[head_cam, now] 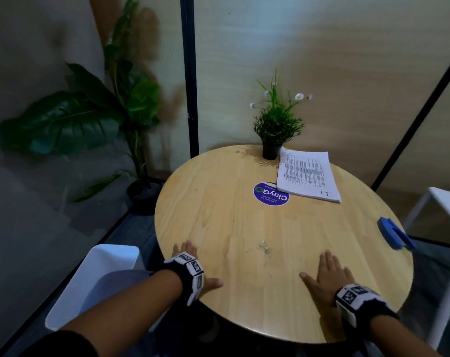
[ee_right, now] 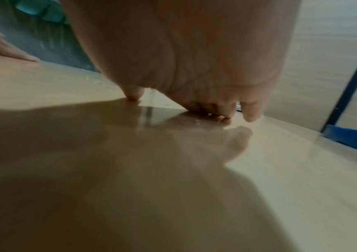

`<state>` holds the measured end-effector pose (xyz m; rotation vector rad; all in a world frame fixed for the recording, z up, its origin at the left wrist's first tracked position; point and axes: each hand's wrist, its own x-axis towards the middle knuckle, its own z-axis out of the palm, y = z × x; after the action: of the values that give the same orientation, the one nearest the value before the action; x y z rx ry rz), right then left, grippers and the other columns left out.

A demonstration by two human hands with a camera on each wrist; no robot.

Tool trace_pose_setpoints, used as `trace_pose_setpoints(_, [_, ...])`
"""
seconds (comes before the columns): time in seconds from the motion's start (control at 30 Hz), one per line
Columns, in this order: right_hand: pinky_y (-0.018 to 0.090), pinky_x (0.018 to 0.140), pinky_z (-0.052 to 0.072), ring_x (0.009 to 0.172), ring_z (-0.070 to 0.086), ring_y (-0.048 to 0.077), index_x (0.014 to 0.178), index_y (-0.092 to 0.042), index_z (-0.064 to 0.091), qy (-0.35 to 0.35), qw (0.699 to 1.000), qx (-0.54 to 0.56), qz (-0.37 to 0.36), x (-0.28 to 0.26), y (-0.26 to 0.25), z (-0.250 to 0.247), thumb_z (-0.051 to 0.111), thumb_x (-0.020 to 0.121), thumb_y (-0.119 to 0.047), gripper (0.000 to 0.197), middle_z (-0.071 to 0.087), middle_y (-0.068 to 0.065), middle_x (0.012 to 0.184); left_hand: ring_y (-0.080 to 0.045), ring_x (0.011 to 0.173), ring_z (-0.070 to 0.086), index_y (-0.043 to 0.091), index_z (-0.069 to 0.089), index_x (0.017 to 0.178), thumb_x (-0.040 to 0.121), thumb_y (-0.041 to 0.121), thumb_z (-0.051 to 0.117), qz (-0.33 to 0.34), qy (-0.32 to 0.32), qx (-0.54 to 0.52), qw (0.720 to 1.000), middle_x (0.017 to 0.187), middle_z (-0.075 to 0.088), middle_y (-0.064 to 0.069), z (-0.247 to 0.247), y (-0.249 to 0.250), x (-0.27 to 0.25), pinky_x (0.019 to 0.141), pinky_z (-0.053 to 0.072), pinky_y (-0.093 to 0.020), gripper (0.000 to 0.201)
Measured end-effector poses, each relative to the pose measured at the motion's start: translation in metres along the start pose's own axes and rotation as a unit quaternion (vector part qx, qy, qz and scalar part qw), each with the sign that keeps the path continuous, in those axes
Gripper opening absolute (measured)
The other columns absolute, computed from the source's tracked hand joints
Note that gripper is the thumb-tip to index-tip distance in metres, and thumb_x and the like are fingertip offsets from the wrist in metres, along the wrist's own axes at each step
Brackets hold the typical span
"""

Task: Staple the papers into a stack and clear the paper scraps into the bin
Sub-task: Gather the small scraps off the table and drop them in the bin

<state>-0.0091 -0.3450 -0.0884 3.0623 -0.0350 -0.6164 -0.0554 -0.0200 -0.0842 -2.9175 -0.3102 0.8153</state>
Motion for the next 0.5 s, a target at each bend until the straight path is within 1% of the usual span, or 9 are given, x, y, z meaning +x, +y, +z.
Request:
trace_pose_setpoints(0.1, [0.042, 0.119, 0.005, 0.147, -0.007, 0.024, 0.148, -0.006, -0.011, -0.012, 0.999, -0.008, -0.042, 0.002, -0.024, -0.001, 0.022, 0.089, -0.066, 0.091, -0.016, 0.009, 0.158, -0.027, 0.147, -0.017, 0.000, -0.016, 0.146, 0.071, 0.083, 0.039, 0.050, 0.022, -0.017, 0.998, 0.157, -0.020, -0.016, -0.002, 0.019, 0.005, 0.118, -0.013, -0.048, 0.125])
trace_pose_setpoints(0.23, [0.042, 0.119, 0.003, 0.147, -0.010, 0.024, 0.147, -0.007, -0.013, -0.034, 0.995, -0.012, -0.098, 0.007, -0.057, -0.005, 0.025, 0.089, -0.066, 0.091, -0.019, 0.009, 0.157, -0.025, 0.147, -0.017, 0.003, -0.016, 0.147, 0.071, 0.082, 0.040, 0.081, 0.031, -0.032, 0.996, 0.157, -0.022, -0.013, -0.008, 0.051, 0.016, 0.117, -0.012, -0.047, 0.123])
trace_pose_setpoints(0.3, [0.042, 0.119, 0.003, 0.147, -0.011, 0.024, 0.148, -0.008, -0.013, -0.042, 0.992, -0.021, -0.121, 0.011, -0.073, -0.008, 0.026, 0.090, -0.064, 0.089, -0.019, 0.008, 0.157, -0.023, 0.147, -0.017, 0.006, -0.018, 0.147, 0.071, 0.083, 0.036, 0.107, 0.028, -0.014, 0.994, 0.157, -0.023, -0.010, -0.013, 0.068, 0.022, 0.117, -0.013, -0.048, 0.121])
trace_pose_setpoints(0.37, [0.043, 0.119, 0.004, 0.147, -0.011, 0.024, 0.148, -0.009, -0.012, -0.057, 0.987, -0.032, -0.144, 0.017, -0.087, -0.012, 0.027, 0.092, -0.060, 0.085, -0.019, 0.007, 0.157, -0.021, 0.147, -0.017, 0.010, -0.018, 0.147, 0.072, 0.084, 0.031, 0.141, 0.030, 0.000, 0.990, 0.157, -0.023, -0.006, -0.018, 0.083, 0.027, 0.117, -0.012, -0.050, 0.116])
trace_pose_setpoints(0.43, [0.044, 0.119, 0.006, 0.147, -0.009, 0.024, 0.149, -0.011, -0.008, -0.079, 0.982, -0.032, -0.168, 0.019, -0.092, -0.018, 0.028, 0.095, -0.054, 0.078, -0.016, 0.005, 0.158, -0.020, 0.148, -0.015, 0.017, -0.014, 0.149, 0.076, 0.082, 0.028, 0.179, 0.028, 0.013, 0.983, 0.158, -0.021, -0.002, -0.023, 0.092, 0.030, 0.117, -0.010, -0.053, 0.107])
trace_pose_setpoints(0.5, [0.043, 0.119, 0.009, 0.148, -0.002, 0.025, 0.150, -0.010, 0.003, -0.097, 0.977, 0.004, -0.190, 0.016, -0.087, -0.032, 0.028, 0.098, -0.045, 0.068, -0.007, 0.006, 0.160, -0.020, 0.148, -0.013, 0.027, -0.009, 0.149, 0.078, 0.081, 0.027, 0.201, 0.024, 0.001, 0.979, 0.159, -0.018, -0.002, -0.029, 0.093, 0.030, 0.115, -0.008, -0.057, 0.097])
